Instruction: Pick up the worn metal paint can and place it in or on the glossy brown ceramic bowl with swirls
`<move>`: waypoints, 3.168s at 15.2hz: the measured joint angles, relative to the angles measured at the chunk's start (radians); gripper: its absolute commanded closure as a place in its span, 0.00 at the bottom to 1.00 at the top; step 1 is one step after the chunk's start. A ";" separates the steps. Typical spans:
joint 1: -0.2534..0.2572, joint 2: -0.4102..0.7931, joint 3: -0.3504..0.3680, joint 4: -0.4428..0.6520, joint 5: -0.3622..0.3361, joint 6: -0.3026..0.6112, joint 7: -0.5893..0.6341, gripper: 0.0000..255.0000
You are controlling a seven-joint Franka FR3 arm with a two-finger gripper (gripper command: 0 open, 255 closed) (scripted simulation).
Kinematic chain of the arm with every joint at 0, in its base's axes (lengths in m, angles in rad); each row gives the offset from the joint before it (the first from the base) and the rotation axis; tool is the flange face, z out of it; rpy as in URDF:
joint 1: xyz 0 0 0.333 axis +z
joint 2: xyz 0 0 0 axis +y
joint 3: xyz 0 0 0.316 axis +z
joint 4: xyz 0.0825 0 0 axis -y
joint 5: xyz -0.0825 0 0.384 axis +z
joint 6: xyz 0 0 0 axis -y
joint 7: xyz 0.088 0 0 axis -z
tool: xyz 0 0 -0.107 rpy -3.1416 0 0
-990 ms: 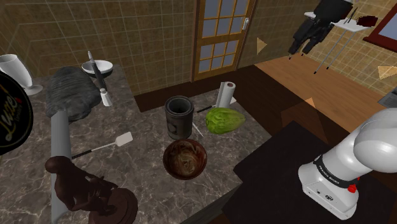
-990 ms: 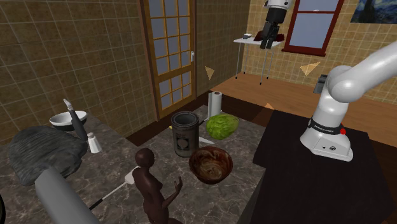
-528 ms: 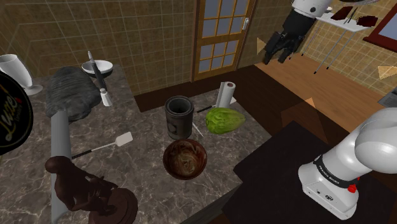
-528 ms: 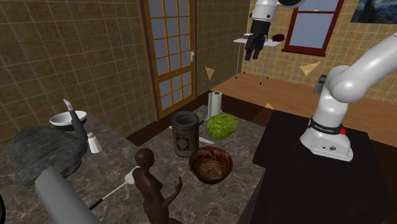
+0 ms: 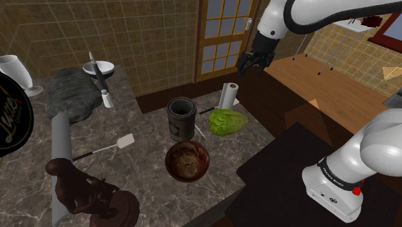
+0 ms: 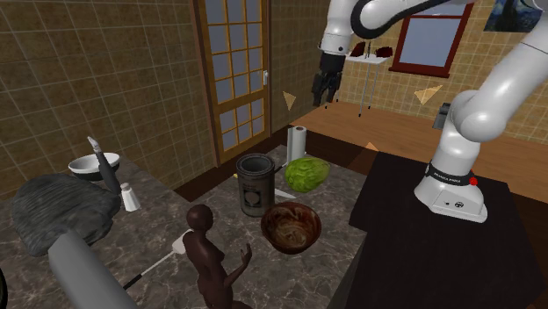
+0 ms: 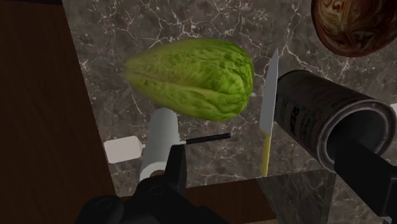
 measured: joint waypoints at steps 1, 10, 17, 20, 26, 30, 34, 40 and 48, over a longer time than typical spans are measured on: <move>0.001 0.036 0.011 0.022 -0.004 0.014 0.015 0.00; 0.024 0.372 0.112 0.180 -0.087 0.179 0.192 0.00; 0.080 0.642 0.132 0.367 -0.204 0.238 0.344 0.00; 0.106 0.729 0.127 0.436 -0.240 0.246 0.386 0.00; 0.122 0.804 0.116 0.448 -0.267 0.305 0.408 0.00; 0.125 0.821 0.112 0.450 -0.273 0.321 0.412 0.00; 0.126 0.822 0.112 0.450 -0.274 0.322 0.412 1.00; 0.126 0.822 0.112 0.450 -0.274 0.321 0.412 1.00; 0.122 0.796 0.118 0.452 -0.264 0.290 0.408 1.00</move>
